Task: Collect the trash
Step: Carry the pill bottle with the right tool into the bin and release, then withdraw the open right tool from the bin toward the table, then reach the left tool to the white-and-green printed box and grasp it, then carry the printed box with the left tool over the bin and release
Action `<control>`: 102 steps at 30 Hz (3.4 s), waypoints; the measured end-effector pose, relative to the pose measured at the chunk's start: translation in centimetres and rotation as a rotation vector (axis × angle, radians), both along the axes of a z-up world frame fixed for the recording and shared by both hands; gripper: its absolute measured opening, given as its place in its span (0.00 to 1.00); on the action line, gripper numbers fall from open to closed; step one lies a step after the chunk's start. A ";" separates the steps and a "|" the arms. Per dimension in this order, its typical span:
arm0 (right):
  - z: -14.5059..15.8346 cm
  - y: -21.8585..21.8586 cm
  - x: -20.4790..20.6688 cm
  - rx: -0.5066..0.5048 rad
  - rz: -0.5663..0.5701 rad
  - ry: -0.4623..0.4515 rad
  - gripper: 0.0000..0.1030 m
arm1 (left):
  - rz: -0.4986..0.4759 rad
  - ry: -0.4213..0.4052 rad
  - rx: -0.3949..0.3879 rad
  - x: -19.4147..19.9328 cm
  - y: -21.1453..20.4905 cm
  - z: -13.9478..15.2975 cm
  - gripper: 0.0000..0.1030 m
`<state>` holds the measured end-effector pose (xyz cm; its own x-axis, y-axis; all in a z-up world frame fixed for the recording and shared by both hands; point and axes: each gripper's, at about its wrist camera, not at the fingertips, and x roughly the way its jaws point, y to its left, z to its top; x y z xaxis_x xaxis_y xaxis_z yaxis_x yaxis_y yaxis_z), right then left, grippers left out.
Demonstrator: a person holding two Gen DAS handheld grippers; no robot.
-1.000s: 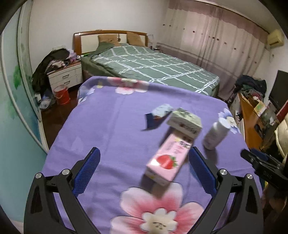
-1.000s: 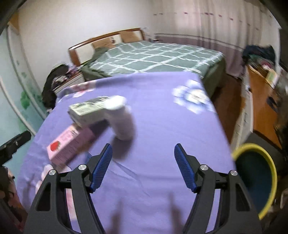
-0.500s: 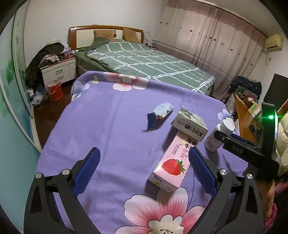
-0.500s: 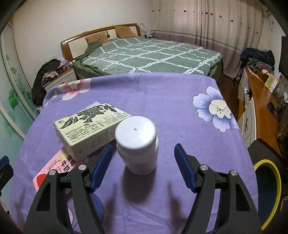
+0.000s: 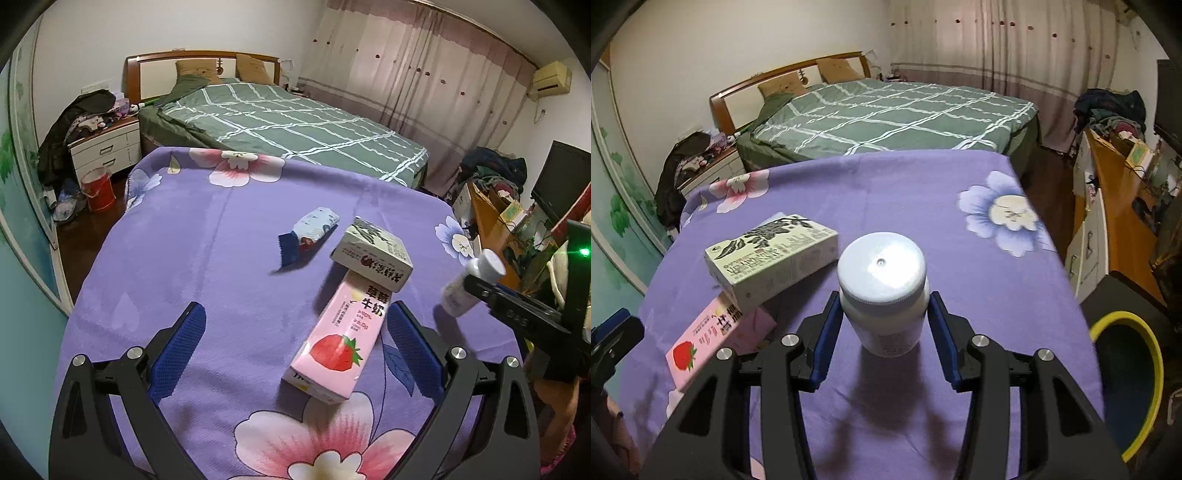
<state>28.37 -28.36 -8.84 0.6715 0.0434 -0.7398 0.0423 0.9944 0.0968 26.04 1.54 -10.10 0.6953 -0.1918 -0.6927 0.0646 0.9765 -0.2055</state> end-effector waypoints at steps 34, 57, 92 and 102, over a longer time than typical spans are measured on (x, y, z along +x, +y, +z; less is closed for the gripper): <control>-1.9 -17.3 -9.4 -0.066 -0.352 0.052 0.53 | -0.120 0.024 0.044 1.3 -6.9 0.7 0.94; -2.3 -7.8 -4.2 -0.009 -0.106 0.044 0.54 | -0.327 0.071 0.129 7.9 -8.2 -0.9 0.95; -1.4 -11.1 -7.2 0.018 -0.121 0.024 0.54 | -0.408 -0.022 0.179 5.9 -14.7 2.3 0.72; -0.6 -14.8 -11.6 0.006 -0.160 0.011 0.54 | -0.496 -0.057 0.180 2.6 -20.3 4.0 0.71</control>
<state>16.74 -43.19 -9.44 0.6621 -0.0590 -0.7471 0.2011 0.9743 0.1012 28.68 -18.77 -6.07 0.5887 -0.3887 -0.7088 0.5342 0.8451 -0.0197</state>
